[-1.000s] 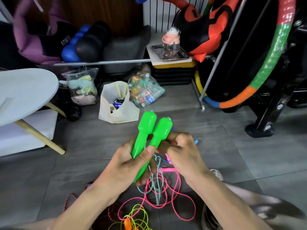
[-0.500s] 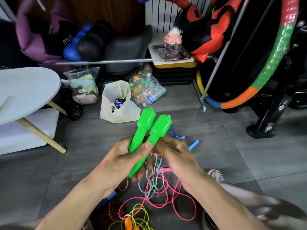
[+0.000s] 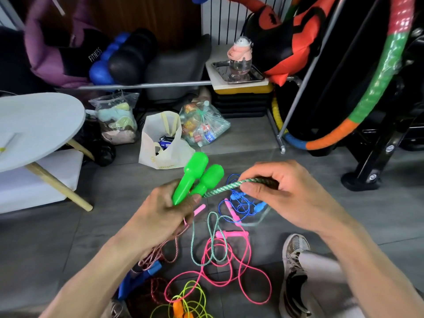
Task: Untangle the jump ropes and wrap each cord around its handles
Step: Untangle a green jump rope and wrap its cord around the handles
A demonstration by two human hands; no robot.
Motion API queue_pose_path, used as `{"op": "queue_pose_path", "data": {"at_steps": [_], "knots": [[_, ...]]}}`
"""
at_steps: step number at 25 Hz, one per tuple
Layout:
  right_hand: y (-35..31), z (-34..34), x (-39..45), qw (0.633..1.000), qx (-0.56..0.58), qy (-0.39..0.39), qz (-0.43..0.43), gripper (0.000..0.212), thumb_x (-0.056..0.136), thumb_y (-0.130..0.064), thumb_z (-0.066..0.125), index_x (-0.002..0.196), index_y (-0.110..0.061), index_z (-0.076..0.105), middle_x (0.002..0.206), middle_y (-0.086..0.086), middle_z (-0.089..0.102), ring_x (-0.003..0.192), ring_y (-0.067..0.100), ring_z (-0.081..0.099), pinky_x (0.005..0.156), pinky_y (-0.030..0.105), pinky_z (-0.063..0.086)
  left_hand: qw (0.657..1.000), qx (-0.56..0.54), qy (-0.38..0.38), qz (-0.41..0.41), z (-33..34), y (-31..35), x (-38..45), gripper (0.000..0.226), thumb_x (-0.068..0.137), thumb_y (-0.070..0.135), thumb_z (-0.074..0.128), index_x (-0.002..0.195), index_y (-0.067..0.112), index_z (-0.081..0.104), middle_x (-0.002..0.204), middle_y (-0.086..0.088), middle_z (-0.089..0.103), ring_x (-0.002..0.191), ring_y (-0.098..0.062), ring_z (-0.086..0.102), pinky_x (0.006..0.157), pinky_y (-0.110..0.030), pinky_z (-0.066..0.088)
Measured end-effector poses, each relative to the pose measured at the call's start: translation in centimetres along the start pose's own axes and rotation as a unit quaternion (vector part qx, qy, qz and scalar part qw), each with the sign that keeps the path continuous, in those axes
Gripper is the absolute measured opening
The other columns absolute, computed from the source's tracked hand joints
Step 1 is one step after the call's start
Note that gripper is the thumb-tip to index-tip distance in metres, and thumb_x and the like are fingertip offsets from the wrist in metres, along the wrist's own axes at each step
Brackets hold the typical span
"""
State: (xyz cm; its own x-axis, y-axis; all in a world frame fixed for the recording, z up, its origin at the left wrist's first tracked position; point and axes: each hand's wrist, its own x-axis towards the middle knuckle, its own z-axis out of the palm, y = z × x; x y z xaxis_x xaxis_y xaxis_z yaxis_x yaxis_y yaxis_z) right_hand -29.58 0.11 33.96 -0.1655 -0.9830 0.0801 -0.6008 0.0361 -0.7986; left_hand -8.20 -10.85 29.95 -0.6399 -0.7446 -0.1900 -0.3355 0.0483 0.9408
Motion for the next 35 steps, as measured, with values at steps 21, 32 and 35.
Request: {"op": "queue_pose_path", "data": {"at_steps": [21, 32, 35], "knots": [[2.1, 4.4, 1.5, 0.866, 0.455, -0.146, 0.146, 0.022, 0.056, -0.018, 0.076, 0.076, -0.014, 0.068, 0.059, 0.008, 0.054, 0.047, 0.016, 0.043, 0.048, 0.022, 0.025, 0.964, -0.089, -0.164, 0.188, 2.0, 0.8, -3.1, 0.017, 0.091, 0.029, 0.061, 0.079, 0.018, 0.055, 0.057, -0.004, 0.048, 0.045, -0.006, 0.041, 0.046, -0.016, 0.035], [1.7, 4.9, 2.5, 0.902, 0.372, 0.013, 0.221, 0.028, 0.086, -0.01, 0.066, 0.059, -0.017, 0.067, 0.045, -0.001, 0.05, 0.038, 0.011, 0.04, 0.039, 0.017, 0.026, 0.978, -0.039, -0.091, 0.182, 1.6, -0.1, -2.8, 0.013, 0.092, 0.027, 0.063, 0.081, 0.035, 0.06, 0.059, 0.002, 0.054, 0.048, -0.001, 0.045, 0.049, -0.013, 0.036], [1.3, 5.5, 2.3, 0.893, 0.376, 0.016, 0.248, 0.042, 0.096, -0.005, 0.052, 0.06, -0.017, 0.068, 0.045, 0.0, 0.045, 0.033, 0.007, 0.032, 0.036, 0.015, 0.021, 0.983, -0.005, -0.084, 0.163, 1.3, 0.1, -2.5, 0.012, 0.09, 0.024, 0.062, 0.079, 0.028, 0.059, 0.059, 0.0, 0.056, 0.049, 0.0, 0.047, 0.05, -0.012, 0.037]]}}
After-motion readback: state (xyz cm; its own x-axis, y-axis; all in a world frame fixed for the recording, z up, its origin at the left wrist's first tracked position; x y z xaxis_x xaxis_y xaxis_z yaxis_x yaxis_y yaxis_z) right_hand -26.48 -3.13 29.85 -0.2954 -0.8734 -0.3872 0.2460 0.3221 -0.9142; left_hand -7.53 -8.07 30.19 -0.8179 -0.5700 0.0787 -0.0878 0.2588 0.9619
